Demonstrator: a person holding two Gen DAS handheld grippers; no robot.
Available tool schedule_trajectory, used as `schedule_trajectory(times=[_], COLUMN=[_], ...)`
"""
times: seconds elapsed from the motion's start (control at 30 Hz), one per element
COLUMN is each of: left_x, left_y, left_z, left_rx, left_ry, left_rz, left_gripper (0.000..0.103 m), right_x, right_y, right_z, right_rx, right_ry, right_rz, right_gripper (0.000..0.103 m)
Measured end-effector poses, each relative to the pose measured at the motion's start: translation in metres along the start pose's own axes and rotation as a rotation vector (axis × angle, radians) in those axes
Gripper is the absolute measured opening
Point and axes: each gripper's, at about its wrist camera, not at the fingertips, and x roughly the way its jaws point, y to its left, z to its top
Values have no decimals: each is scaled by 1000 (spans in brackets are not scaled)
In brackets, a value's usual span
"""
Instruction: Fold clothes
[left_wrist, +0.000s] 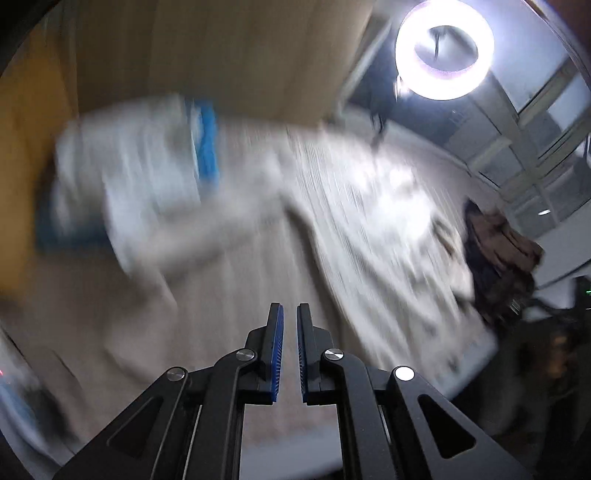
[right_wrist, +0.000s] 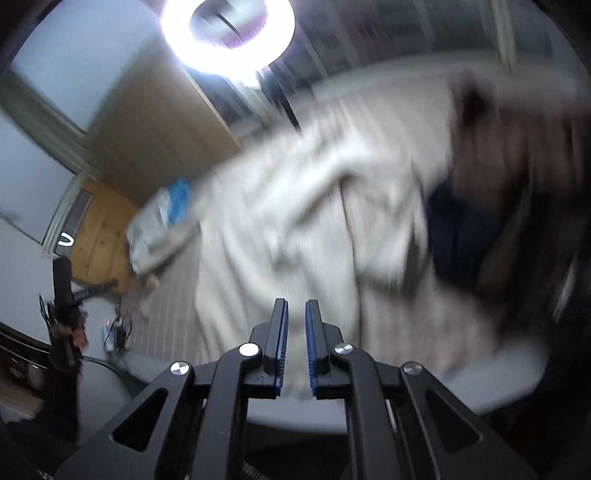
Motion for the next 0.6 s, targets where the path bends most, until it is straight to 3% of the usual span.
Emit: schedule_trajectory(times=[0.03, 0.1, 0.17, 0.23, 0.4, 0.47, 0.6], left_x=[-5, -9, -5, 13, 84, 109, 160], left_y=[-1, -5, -5, -5, -7, -7, -6], left_z=[24, 67, 98, 121, 150, 154, 161], left_rx=[51, 114, 118, 86, 5, -7, -41], left_ry=[-36, -113, -169, -176, -107, -89, -36], left_rz=[33, 100, 129, 99, -3, 6, 8], left_gripper=[21, 35, 35, 35, 35, 35, 35], right_x=[-7, -19, -17, -2, 105, 156, 231], right_y=[6, 15, 19, 14, -23, -40, -63], right_z=[22, 66, 106, 137, 184, 196, 215], right_rx=[-38, -102, -161, -205, -219, -218, -196], right_ry=[-38, -115, -201, -235, -77, 11, 72], right_rz=[1, 7, -22, -52, -67, -76, -76], right_gripper=[41, 65, 65, 65, 65, 65, 65])
